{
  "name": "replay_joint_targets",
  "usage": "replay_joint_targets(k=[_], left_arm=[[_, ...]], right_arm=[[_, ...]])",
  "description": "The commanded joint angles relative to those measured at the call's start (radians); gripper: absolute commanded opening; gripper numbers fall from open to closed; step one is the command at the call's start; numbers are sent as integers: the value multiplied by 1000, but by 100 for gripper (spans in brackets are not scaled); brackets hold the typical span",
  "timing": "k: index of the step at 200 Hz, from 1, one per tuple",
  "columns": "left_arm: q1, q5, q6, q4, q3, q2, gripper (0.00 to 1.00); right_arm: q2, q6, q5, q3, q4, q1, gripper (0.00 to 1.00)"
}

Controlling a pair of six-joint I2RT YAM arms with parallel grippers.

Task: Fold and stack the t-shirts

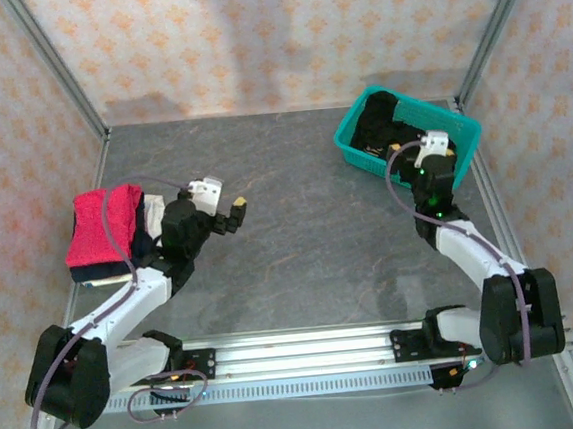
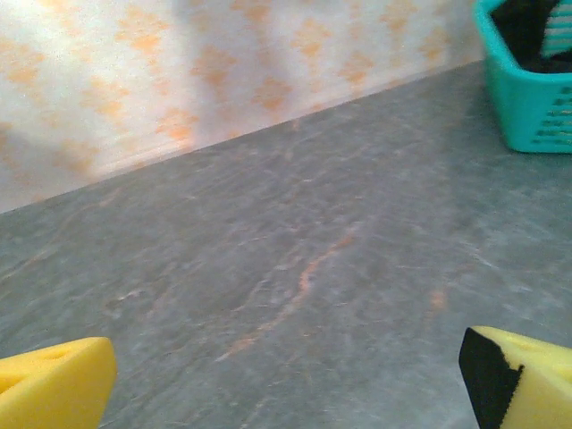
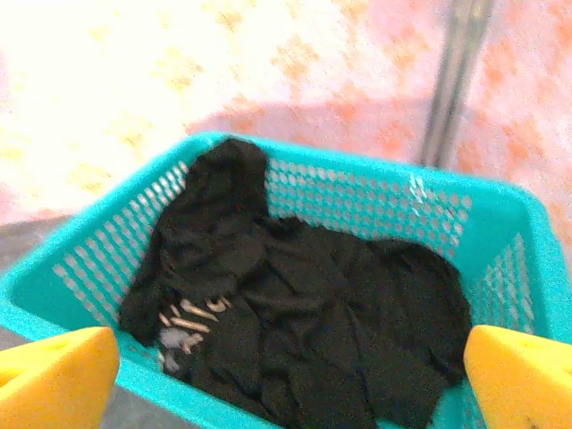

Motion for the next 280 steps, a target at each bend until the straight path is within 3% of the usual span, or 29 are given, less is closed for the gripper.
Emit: replay_joint_targets(k=[1,53,67,89,116,142,155,169,188,201,253,280], left_arm=[[-31,44,8,-40,33,-2,100],[-131,119,17,-35,84,54,100],[-140,124,8,-32,88,69,100],[-144,125,0,-20,85,77,100],[-145,120,1,-34,87,72,100],[-146,108,1,-44,85,65,100],[-147,105,-3,-40,82,65,100],[-146,106,-7,-36,82,70,100],[-146,110,-14,-27,84,79,100],[-147,116,-19,-23,84,83,100],[-146,118,-22,-29,93,87,100],[-147,115,-27,-31,90,83,100]], right_arm=[[48,-76,-119,89,-174,4,99],[354,-290,-364,453,-572,4,99],[420,-322,-379,516,-651,5,99],[520,-373,-349,613,-759,4,90],[597,-383,-335,689,-821,0,67],[608,-353,-356,706,-804,1,35],[606,-322,-375,709,-788,0,27],[607,-305,-412,710,-776,2,28],[615,-315,-419,714,-766,5,48],[623,-338,-404,723,-771,2,53],[727,-392,-461,871,-916,-39,39],[757,-429,-500,911,-978,-39,44]])
